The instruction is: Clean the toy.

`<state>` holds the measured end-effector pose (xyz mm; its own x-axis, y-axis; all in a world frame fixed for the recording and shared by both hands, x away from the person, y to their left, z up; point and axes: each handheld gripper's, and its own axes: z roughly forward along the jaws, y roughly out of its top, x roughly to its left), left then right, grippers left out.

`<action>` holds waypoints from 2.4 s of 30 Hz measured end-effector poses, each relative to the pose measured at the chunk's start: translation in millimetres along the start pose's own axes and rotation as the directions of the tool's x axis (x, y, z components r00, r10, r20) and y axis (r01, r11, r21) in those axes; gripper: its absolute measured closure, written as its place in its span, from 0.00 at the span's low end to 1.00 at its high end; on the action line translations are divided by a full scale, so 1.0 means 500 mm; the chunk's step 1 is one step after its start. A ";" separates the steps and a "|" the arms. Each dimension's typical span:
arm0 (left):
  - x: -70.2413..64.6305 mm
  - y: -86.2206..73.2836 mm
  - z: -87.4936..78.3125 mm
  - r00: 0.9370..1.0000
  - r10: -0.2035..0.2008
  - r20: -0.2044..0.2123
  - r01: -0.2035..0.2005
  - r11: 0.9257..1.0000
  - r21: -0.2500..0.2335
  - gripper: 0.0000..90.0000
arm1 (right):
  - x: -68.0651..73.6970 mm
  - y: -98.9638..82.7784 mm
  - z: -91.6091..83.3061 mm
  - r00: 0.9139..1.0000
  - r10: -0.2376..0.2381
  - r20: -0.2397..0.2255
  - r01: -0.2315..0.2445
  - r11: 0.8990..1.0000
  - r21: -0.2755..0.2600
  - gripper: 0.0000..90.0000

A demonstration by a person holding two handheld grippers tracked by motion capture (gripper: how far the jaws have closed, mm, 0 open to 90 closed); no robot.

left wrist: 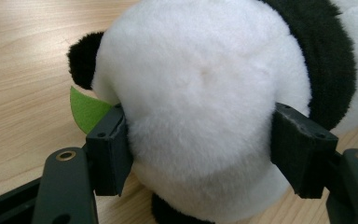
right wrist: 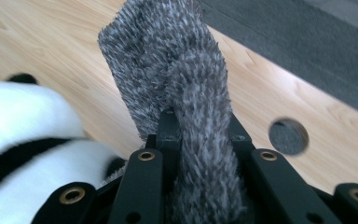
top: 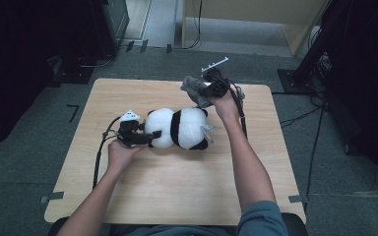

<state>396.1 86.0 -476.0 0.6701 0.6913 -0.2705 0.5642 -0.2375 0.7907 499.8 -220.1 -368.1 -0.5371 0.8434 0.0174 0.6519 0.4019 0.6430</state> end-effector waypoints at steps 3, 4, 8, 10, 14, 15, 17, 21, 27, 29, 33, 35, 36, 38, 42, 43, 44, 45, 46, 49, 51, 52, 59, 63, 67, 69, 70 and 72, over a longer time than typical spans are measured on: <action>0.000 0.000 0.000 1.000 -0.002 0.000 0.002 1.000 0.000 0.32 | 0.029 0.025 0.003 1.000 -0.025 -0.014 0.025 1.000 -0.009 0.83; 0.000 0.000 0.000 1.000 -0.003 0.001 0.003 1.000 0.000 0.32 | 0.036 0.030 0.005 0.999 -0.033 -0.015 0.032 0.999 -0.010 0.83; 0.000 0.000 0.000 1.000 -0.001 0.000 0.001 1.000 -0.001 0.32 | 0.076 0.060 0.017 0.997 -0.067 -0.039 0.066 0.998 -0.012 0.83; 0.000 0.000 0.000 1.000 -0.003 0.001 0.003 1.000 -0.002 0.32 | 0.098 0.073 0.026 0.995 -0.082 -0.054 0.081 0.997 -0.017 0.83; 0.000 0.000 0.001 1.000 -0.006 0.002 0.006 1.000 -0.005 0.32 | 0.140 0.092 0.044 0.991 -0.106 -0.085 0.104 0.994 -0.027 0.83; 0.000 0.000 0.001 1.000 -0.006 0.001 0.006 1.000 -0.004 0.32 | 0.151 0.095 0.049 0.989 -0.111 -0.095 0.109 0.994 -0.030 0.83; 0.000 0.000 0.001 1.000 -0.006 0.001 0.006 1.000 -0.004 0.32 | 0.171 0.100 0.058 0.986 -0.119 -0.112 0.116 0.993 -0.035 0.83; 0.000 0.000 0.000 1.000 -0.006 0.000 0.006 1.000 -0.004 0.32 | 0.207 0.106 0.076 0.980 -0.131 -0.150 0.126 0.991 -0.037 0.83; 0.000 0.000 0.001 1.000 -0.004 -0.003 0.004 1.000 -0.006 0.32 | 0.231 0.103 0.099 0.974 -0.152 -0.169 0.155 0.988 0.003 0.83; 0.000 0.000 0.000 1.000 -0.002 -0.003 0.002 1.000 -0.001 0.32 | 0.231 0.097 0.107 0.974 -0.158 -0.164 0.163 0.986 0.017 0.83; 0.000 0.000 0.000 1.000 -0.003 -0.002 0.003 1.000 -0.001 0.32 | 0.214 0.079 0.118 0.976 -0.150 -0.161 0.159 0.986 0.045 0.83; 0.000 0.000 0.000 1.000 -0.002 -0.002 0.002 1.000 0.001 0.32 | 0.194 0.068 0.121 0.979 -0.125 -0.161 0.135 0.989 0.054 0.83; 0.000 0.000 0.000 1.000 -0.002 -0.002 0.002 1.000 0.000 0.32 | 0.186 0.064 0.120 0.980 -0.118 -0.163 0.129 0.990 0.055 0.83; 0.001 0.000 0.001 1.000 0.000 -0.003 0.000 1.000 -0.002 0.31 | 0.167 0.057 0.117 0.983 -0.107 -0.151 0.118 0.991 0.063 0.83; 0.001 -0.001 0.001 1.000 0.006 -0.001 -0.006 1.000 -0.005 0.29 | 0.126 0.037 0.108 0.990 -0.081 -0.114 0.091 0.993 0.081 0.83; 0.002 -0.001 0.001 1.000 0.007 -0.001 -0.007 1.000 -0.005 0.29 | 0.115 0.032 0.105 0.991 -0.071 -0.114 0.080 0.994 0.079 0.83; 0.002 -0.001 0.001 1.000 0.010 -0.001 -0.010 1.000 -0.002 0.29 | 0.108 0.029 0.103 0.991 -0.061 -0.115 0.070 0.995 0.072 0.83; 0.002 -0.001 0.001 1.000 0.010 -0.001 -0.010 1.000 -0.002 0.29 | 0.094 0.023 0.098 0.992 -0.037 -0.123 0.045 0.997 0.060 0.83; 0.002 -0.001 0.001 1.000 0.009 -0.001 -0.009 1.000 -0.004 0.29 | 0.086 0.020 0.095 0.992 -0.023 -0.126 0.030 0.998 0.054 0.83; 0.002 -0.001 0.001 1.000 0.006 0.000 -0.006 1.000 -0.005 0.29 | 0.059 0.010 0.084 0.994 0.009 -0.111 -0.004 0.999 0.049 0.83; 0.002 -0.002 0.002 1.000 0.005 0.001 -0.005 1.000 -0.005 0.29 | 0.042 0.004 0.077 0.995 0.024 -0.094 -0.020 0.999 0.050 0.83; 0.002 -0.002 0.001 1.000 0.006 0.002 -0.006 1.000 -0.004 0.28 | 0.035 0.001 0.073 0.996 0.030 -0.084 -0.026 0.998 0.052 0.83; 0.006 -0.004 0.002 1.000 0.016 0.014 -0.015 1.000 -0.009 0.25 | -0.009 -0.027 0.054 0.997 0.057 -0.049 -0.054 0.997 0.062 0.83; 0.007 -0.004 0.002 1.000 0.017 0.016 -0.017 1.000 -0.007 0.24 | -0.023 -0.037 0.043 0.998 0.059 -0.031 -0.057 0.997 0.060 0.83; 0.008 -0.005 0.003 1.000 0.014 0.015 -0.013 1.000 -0.010 0.23 | -0.034 -0.043 0.027 0.998 0.065 -0.018 -0.064 0.996 0.055 0.83; 0.008 -0.005 0.003 1.000 0.013 0.016 -0.013 1.000 -0.010 0.22 | -0.037 -0.041 0.017 0.998 0.059 -0.015 -0.058 0.997 0.042 0.84; 0.009 -0.005 0.003 1.000 0.013 0.016 -0.013 1.000 -0.009 0.22 | -0.038 -0.038 0.009 0.998 0.066 -0.020 -0.065 0.997 0.032 0.84; 0.007 -0.005 0.003 1.000 0.012 0.014 -0.012 1.000 -0.007 0.22 | -0.038 -0.032 -0.003 0.997 0.070 -0.025 -0.070 0.997 0.013 0.84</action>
<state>398.0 88.1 -479.6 0.6832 0.6790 -0.2686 0.5531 -0.2411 0.7975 498.7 -242.9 -377.5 -0.5035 0.8601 0.0817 0.6945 0.3466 0.6305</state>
